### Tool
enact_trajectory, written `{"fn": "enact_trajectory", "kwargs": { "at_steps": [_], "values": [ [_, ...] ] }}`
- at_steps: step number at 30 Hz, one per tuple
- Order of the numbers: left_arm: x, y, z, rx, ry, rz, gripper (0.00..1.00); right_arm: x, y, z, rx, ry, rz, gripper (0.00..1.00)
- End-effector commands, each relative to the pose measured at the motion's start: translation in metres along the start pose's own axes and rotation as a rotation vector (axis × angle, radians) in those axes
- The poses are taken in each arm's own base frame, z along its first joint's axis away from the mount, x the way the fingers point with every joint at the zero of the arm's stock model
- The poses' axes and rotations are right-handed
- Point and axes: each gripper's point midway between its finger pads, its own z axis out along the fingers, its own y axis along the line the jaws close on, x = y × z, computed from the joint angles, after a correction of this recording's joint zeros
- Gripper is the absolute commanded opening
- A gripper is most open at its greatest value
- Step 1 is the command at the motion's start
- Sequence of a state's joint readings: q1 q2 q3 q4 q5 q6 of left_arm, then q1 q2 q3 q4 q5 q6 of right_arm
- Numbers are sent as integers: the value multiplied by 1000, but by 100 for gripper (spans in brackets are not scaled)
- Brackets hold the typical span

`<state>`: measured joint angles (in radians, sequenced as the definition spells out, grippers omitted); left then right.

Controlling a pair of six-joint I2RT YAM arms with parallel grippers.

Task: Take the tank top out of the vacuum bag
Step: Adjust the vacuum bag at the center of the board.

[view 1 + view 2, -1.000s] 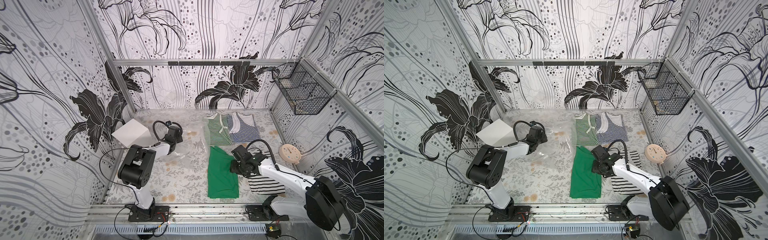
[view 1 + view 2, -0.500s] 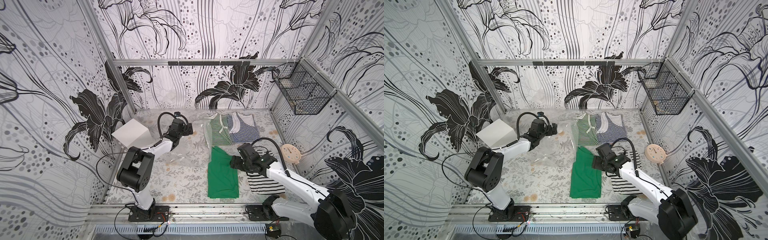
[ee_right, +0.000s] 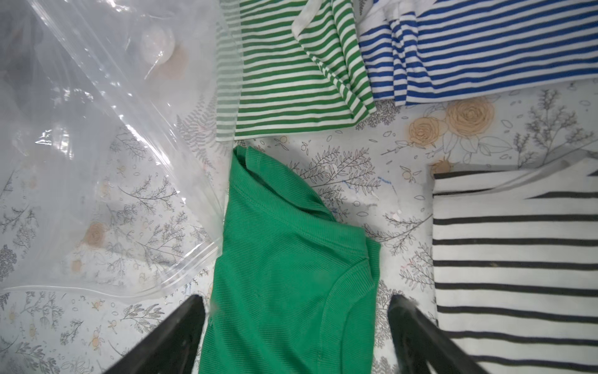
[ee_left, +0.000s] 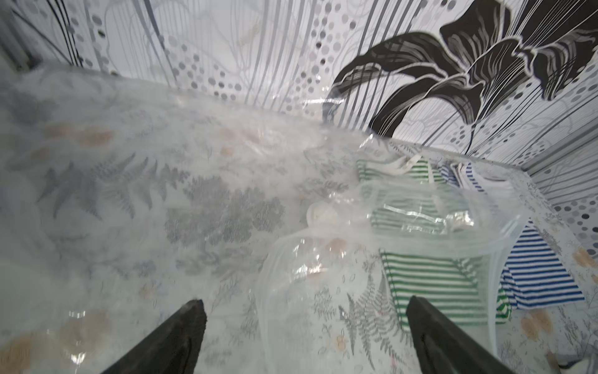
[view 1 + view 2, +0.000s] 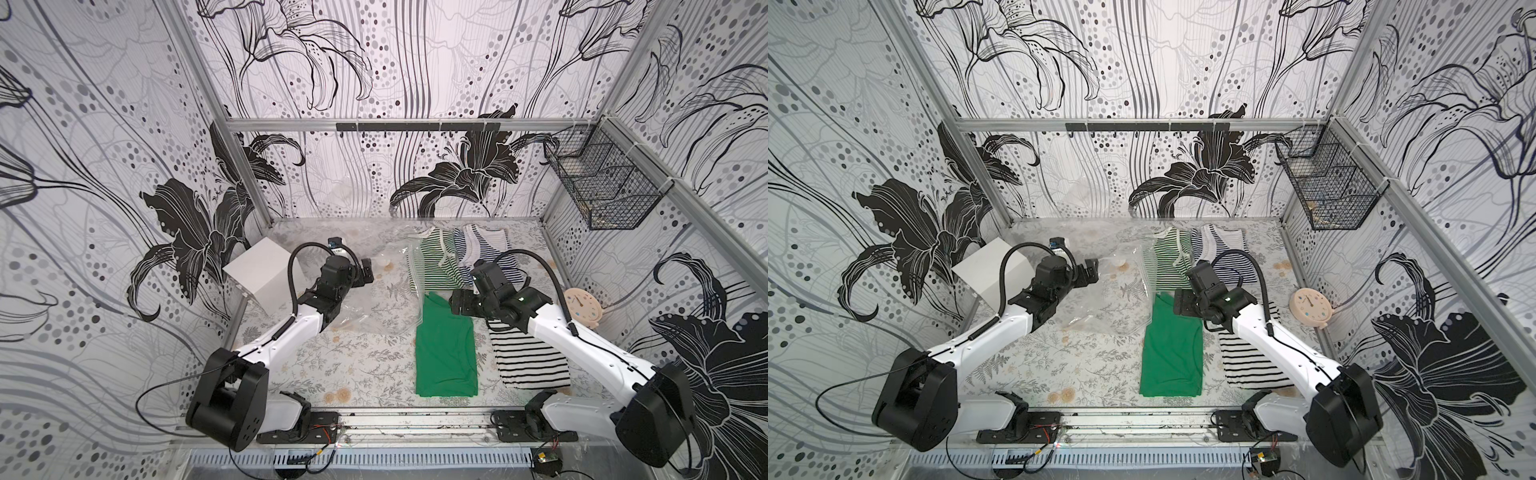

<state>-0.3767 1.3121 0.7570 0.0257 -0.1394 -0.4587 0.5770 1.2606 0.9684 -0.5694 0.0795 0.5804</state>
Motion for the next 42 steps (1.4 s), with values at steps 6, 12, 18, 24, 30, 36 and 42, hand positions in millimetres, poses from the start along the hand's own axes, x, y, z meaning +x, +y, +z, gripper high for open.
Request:
{"fn": "enact_trajectory", "kwargs": {
  "at_steps": [6,12,18,24,30,36,42],
  "values": [
    [95,14,-38,-125,262,-8,100,-53,48,16,-87,-28,-107,92],
    [138,48,-50,-280,366,-23,75,-97,80,33,-100,-37,-146,90],
    [151,61,-68,-284,368,-82,64,-126,115,79,-132,24,-146,89],
    [159,72,-78,-310,374,-96,57,-124,122,120,-102,126,-64,77],
    [171,94,-98,-356,357,-164,60,-93,35,127,62,150,147,75],
    [154,96,-108,-310,256,-201,77,-86,-24,118,138,176,234,75],
    [106,59,-110,-130,142,-119,100,-103,-3,89,-23,68,146,84]
  ]
}}
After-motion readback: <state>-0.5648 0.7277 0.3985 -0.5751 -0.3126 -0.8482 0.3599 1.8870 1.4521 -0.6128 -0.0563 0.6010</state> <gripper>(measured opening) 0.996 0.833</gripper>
